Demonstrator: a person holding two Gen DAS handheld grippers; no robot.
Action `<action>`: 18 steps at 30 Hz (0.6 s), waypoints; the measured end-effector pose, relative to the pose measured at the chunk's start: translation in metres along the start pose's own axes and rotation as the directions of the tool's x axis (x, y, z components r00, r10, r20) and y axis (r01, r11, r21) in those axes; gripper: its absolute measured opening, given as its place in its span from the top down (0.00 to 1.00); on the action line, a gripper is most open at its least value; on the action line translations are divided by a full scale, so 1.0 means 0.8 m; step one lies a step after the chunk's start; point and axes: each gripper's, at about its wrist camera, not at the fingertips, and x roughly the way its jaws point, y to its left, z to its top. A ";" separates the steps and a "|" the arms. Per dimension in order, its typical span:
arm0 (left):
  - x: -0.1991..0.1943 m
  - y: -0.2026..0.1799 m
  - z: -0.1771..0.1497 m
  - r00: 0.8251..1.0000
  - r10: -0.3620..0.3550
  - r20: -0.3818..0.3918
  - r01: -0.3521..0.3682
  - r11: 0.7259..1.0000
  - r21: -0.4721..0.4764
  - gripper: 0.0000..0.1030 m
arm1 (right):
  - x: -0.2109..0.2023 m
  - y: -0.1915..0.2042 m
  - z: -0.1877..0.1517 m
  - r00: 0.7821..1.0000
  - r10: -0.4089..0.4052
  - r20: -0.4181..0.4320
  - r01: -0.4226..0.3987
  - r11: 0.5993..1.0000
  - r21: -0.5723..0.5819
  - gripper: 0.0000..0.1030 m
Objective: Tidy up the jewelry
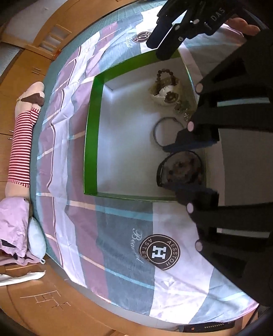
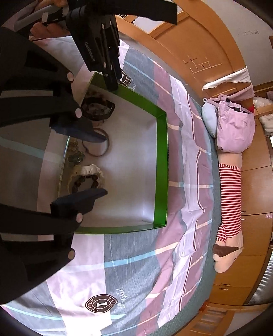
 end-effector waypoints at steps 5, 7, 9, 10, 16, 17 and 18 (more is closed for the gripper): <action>-0.015 -0.008 -0.008 0.994 0.094 0.063 -0.096 0.995 0.025 0.40 | -0.004 -0.005 -0.001 1.000 -0.018 0.020 0.018 1.000 0.023 0.18; -0.024 -0.011 -0.012 0.985 0.134 0.105 -0.137 0.990 0.027 0.24 | -0.008 -0.011 -0.001 0.998 -0.042 0.044 0.039 0.998 0.053 0.06; -0.037 -0.013 -0.016 0.976 0.150 0.157 -0.156 0.987 0.027 0.14 | -0.008 -0.016 -0.001 0.998 -0.046 0.044 0.043 0.996 0.075 0.02; -0.041 -0.014 -0.017 0.974 0.151 0.169 -0.158 0.987 0.029 0.12 | -0.006 -0.019 -0.001 0.999 -0.038 0.035 0.035 0.996 0.088 0.02; -0.049 -0.021 -0.022 0.981 0.102 0.163 -0.112 0.992 0.053 0.05 | 0.006 -0.020 -0.005 0.999 -0.032 -0.003 0.032 0.995 0.092 0.02; -0.047 -0.021 -0.023 0.983 0.098 0.153 -0.107 0.993 0.053 0.05 | 0.007 -0.019 -0.005 1.000 -0.031 -0.005 0.031 0.996 0.087 0.02; -0.045 -0.021 -0.024 0.984 0.098 0.146 -0.107 0.993 0.052 0.05 | 0.007 -0.019 -0.006 1.000 -0.030 -0.007 0.031 0.996 0.084 0.02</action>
